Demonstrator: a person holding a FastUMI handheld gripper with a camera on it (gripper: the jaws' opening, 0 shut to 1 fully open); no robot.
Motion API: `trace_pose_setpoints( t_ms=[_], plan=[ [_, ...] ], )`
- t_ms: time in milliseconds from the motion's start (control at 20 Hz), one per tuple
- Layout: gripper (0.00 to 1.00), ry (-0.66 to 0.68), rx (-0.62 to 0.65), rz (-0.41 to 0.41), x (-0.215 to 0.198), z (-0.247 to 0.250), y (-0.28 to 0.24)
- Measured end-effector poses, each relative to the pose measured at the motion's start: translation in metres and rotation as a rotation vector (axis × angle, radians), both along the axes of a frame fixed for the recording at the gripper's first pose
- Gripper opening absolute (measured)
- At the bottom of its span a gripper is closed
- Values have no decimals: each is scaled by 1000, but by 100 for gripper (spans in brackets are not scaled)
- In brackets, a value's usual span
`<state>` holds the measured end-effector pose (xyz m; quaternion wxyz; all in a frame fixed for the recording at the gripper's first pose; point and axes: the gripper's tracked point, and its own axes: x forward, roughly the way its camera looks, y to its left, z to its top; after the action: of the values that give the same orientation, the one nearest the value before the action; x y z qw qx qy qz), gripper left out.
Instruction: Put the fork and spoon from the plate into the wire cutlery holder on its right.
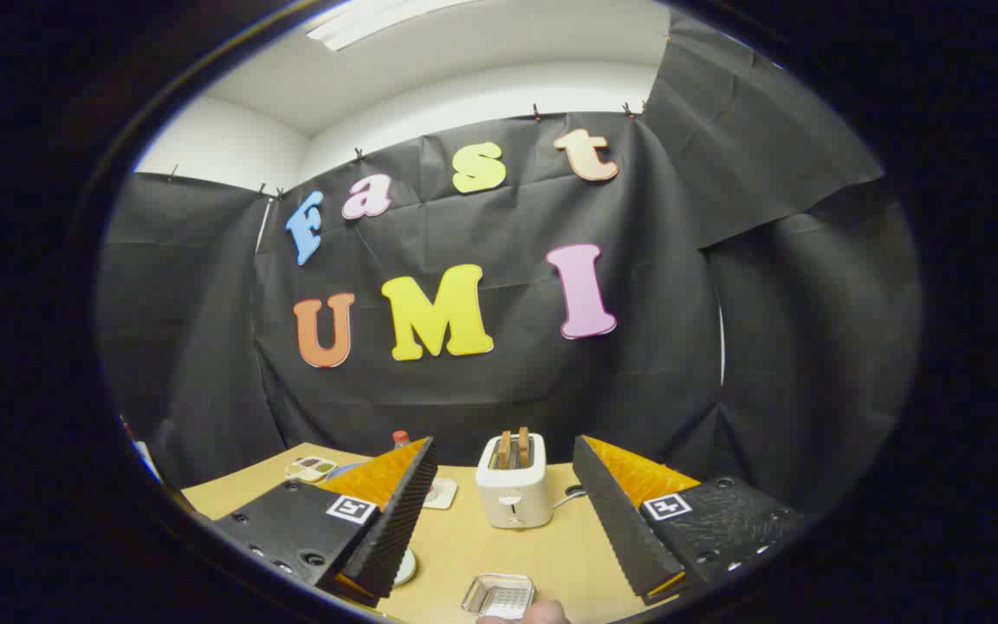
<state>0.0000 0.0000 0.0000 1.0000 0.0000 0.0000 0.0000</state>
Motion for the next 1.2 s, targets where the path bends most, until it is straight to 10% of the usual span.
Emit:
trace_pose_setpoints(
  t_ms=[1200],
  plan=[
    [95,55,-18,80,10,-15,47]
  ],
)
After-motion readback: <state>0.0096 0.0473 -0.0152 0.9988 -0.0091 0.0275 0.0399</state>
